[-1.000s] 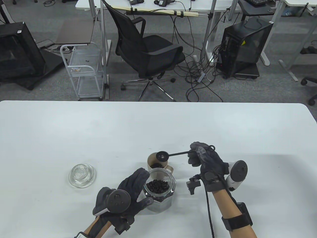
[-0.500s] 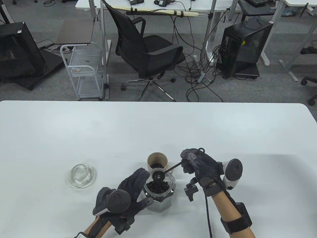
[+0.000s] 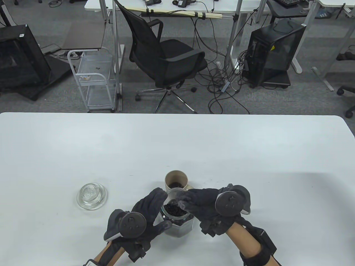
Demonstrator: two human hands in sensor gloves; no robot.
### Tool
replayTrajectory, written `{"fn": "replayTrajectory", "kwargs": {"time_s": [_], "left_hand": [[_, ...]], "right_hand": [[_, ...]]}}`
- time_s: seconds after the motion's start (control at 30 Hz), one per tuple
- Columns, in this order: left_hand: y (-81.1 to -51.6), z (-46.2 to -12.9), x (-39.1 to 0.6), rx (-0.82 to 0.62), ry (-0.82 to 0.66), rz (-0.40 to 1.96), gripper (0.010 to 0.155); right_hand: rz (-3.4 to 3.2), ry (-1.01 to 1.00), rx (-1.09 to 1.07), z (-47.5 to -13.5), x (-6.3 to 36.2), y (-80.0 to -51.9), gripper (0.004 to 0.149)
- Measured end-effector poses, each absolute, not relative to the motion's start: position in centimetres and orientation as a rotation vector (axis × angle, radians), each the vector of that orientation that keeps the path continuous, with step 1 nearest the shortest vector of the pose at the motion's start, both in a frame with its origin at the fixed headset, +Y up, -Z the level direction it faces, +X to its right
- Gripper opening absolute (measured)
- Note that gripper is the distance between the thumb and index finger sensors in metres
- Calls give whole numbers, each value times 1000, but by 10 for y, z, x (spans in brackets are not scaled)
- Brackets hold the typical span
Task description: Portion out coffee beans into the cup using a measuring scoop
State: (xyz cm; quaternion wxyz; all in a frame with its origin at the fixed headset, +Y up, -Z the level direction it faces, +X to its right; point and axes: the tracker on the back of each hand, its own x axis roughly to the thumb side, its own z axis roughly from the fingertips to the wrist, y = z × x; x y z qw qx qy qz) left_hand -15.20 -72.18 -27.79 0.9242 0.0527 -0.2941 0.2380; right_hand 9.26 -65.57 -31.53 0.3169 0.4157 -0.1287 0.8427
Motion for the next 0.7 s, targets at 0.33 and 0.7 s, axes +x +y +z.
{"fn": "replayTrajectory", "kwargs": {"time_s": [0.33, 0.7], "left_hand": [[-722, -278, -152, 108, -603, 488, 92], [-722, -278, -152, 108, -603, 488, 92]], "right_hand": [[2185, -207, 1009, -316, 90, -661, 44], [2154, -51, 743, -322, 97, -667, 44]]}}
